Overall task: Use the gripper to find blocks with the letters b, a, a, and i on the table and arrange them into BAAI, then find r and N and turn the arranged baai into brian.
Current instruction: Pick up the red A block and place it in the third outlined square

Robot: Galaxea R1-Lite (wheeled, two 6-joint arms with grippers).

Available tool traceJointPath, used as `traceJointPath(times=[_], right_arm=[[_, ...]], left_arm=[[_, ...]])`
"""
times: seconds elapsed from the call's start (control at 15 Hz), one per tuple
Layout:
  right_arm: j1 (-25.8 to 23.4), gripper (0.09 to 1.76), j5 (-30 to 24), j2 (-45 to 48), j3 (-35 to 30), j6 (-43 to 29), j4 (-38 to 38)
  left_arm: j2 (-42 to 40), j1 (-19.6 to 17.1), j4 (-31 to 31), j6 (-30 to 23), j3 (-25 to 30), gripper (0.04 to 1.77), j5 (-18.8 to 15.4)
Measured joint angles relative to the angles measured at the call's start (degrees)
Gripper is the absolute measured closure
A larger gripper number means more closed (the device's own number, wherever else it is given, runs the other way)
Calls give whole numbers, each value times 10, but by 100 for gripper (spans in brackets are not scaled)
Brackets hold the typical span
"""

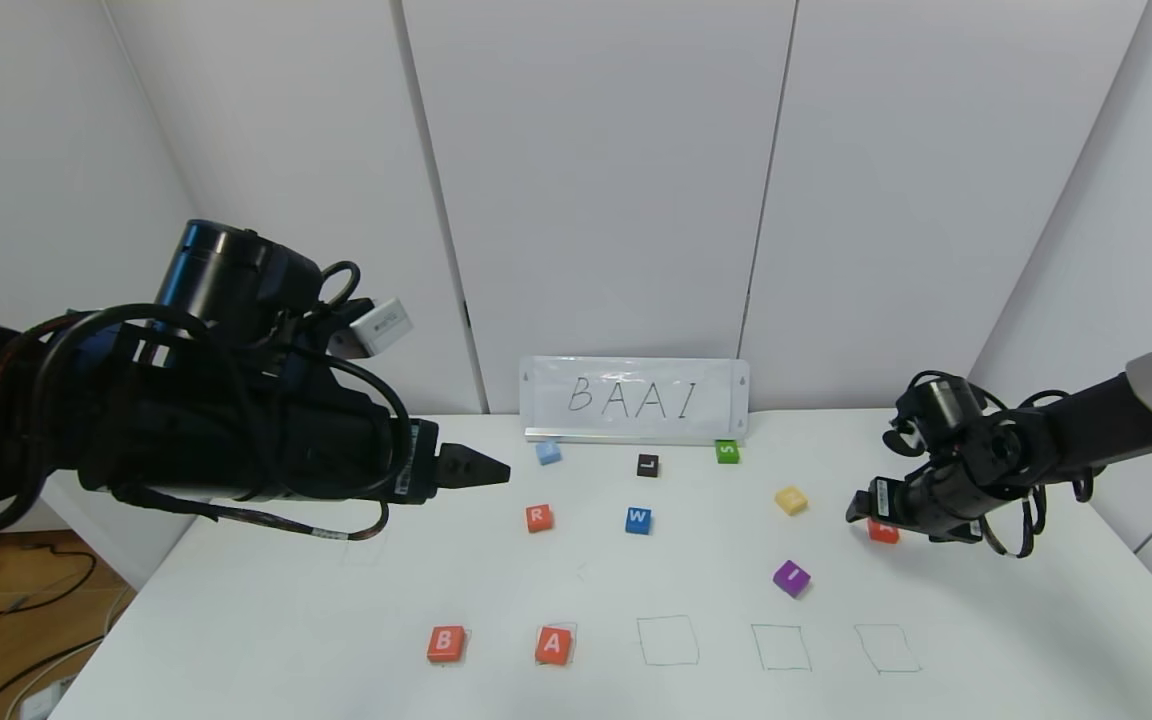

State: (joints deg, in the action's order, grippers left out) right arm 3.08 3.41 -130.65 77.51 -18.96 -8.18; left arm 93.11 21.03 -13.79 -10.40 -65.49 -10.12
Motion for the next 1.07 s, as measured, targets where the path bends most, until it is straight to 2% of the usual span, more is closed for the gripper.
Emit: traceJointPath(times=[0.27, 0.53, 1.07], right_arm=[[-1, 14, 4, -5, 0, 4, 0], [3, 14, 32, -13, 1, 10, 1], [7, 14, 33, -16, 1, 16, 1]], left_arm=[[1, 0, 0, 0, 0, 9, 0], [3, 0, 0, 1, 0, 9, 0], [4, 0, 0, 1, 0, 9, 0]])
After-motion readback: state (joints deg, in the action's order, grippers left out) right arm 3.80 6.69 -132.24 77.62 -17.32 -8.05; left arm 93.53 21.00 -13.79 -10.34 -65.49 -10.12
